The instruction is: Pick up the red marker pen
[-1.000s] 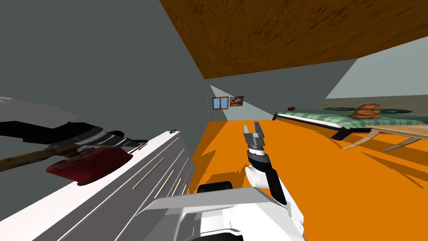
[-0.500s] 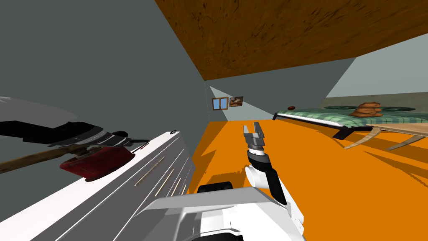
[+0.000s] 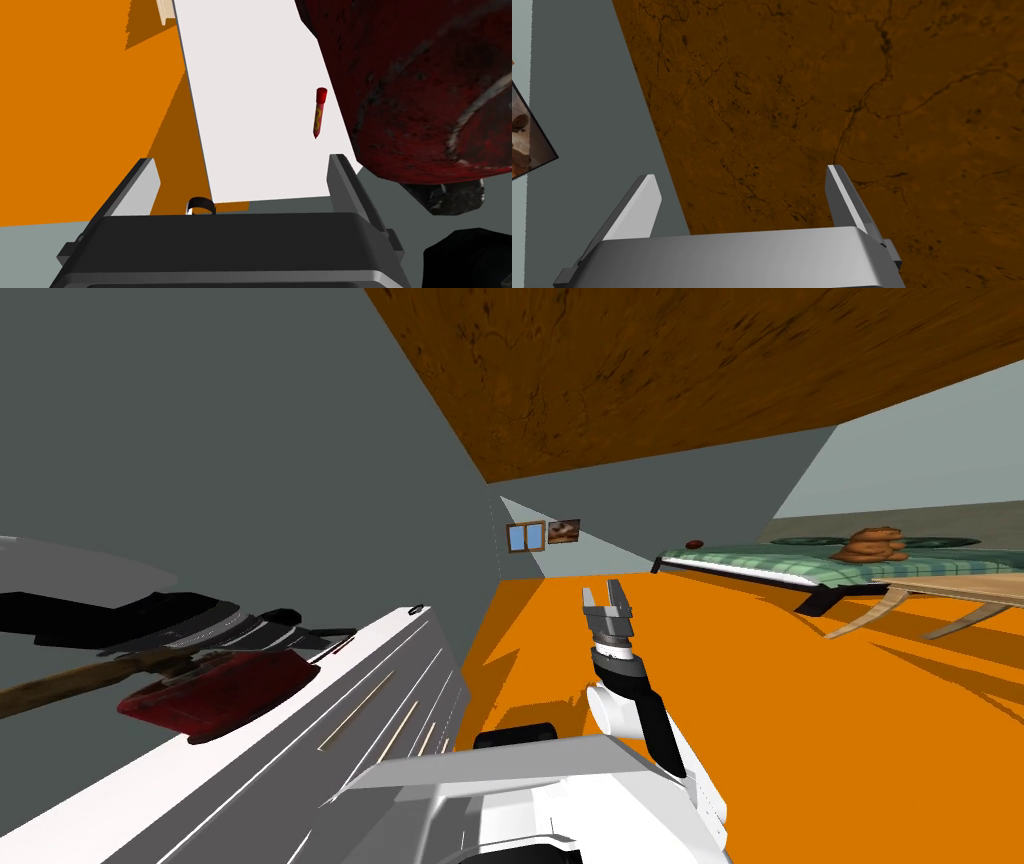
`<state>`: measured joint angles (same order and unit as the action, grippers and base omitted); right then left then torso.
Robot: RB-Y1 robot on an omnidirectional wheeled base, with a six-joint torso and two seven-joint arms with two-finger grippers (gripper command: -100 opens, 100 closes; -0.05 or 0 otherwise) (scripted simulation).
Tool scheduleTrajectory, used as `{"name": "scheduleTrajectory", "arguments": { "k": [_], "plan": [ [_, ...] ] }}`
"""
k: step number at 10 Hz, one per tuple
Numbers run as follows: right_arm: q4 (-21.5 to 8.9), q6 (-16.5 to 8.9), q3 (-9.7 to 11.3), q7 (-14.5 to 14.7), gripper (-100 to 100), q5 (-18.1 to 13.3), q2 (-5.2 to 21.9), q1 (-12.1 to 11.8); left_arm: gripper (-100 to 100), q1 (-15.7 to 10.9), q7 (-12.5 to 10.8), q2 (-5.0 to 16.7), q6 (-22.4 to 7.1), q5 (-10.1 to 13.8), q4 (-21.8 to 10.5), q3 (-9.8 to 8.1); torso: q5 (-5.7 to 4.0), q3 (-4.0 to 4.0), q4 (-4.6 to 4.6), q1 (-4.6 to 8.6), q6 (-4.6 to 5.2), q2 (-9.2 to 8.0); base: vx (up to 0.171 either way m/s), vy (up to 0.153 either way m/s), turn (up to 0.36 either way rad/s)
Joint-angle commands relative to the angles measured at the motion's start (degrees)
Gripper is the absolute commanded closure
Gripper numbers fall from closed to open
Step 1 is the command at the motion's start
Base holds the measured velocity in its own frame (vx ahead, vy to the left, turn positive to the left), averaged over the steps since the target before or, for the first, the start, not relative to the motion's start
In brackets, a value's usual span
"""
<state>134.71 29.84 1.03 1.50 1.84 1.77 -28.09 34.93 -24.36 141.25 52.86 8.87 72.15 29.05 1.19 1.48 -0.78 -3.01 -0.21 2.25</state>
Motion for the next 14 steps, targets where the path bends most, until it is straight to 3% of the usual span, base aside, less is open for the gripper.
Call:
{"name": "scheduleTrajectory", "arguments": {
  "k": [1,2,3,6,7,11,13,14],
  "plan": [
    [0.00,0.00,0.00,0.00,0,0.00,0.00,0.00,-100,0.00,0.00,0.00,0.00,0.00,0.00,0.00,0.00,0.00,0.00,0.00,0.00,0.00,0.042,0.076,-0.023],
    [0.00,0.00,0.01,0.00,0,0.00,-0.01,0.00,0,0.03,0.05,-0.06,0.02,-0.01,0.06,-0.02,-0.01,-0.05,0.00,0.21,-0.02,-0.11,0.007,0.011,-0.003],
    [0.00,0.00,0.01,0.00,0,0.00,-0.02,0.01,-100,-1.28,-0.03,1.16,-0.27,0.26,-1.02,-0.29,-0.04,-0.11,0.03,0.36,-0.03,-0.22,-0.084,-0.082,0.073],
    [-0.01,0.00,0.03,0.00,0,0.00,-0.03,0.03,-100,-1.35,-0.19,1.61,-0.14,0.37,-1.85,-0.75,-0.24,-0.49,0.20,1.05,-0.04,-0.85,-0.119,-0.119,0.039],
    [0.00,0.00,0.02,0.00,0,0.00,-0.03,0.02,100,-1.43,-0.21,1.68,-0.13,0.38,-1.88,-0.74,-0.19,-0.41,0.17,0.80,-0.04,-0.67,-0.011,-0.012,0.001],
    [0.00,0.00,0.02,0.00,0,0.00,-0.02,0.01,100,-1.43,-0.21,1.68,-0.12,0.38,-1.88,-0.74,-0.08,-0.18,0.06,0.45,-0.04,-0.32,-0.001,-0.001,0.000],
    [0.00,0.00,0.02,0.00,0,0.00,-0.02,0.01,-100,-0.53,-0.16,0.50,0.08,0.09,-1.02,-0.30,-0.07,-0.17,0.06,0.44,-0.04,-0.30,0.050,0.047,-0.031],
    [0.00,0.00,0.01,0.00,0,0.00,-0.01,0.00,-100,-0.13,-0.14,-0.01,0.18,-0.04,-0.63,-0.09,0.00,-0.02,0.00,0.11,-0.04,-0.03,0.138,0.165,-0.075]
  ]
}}
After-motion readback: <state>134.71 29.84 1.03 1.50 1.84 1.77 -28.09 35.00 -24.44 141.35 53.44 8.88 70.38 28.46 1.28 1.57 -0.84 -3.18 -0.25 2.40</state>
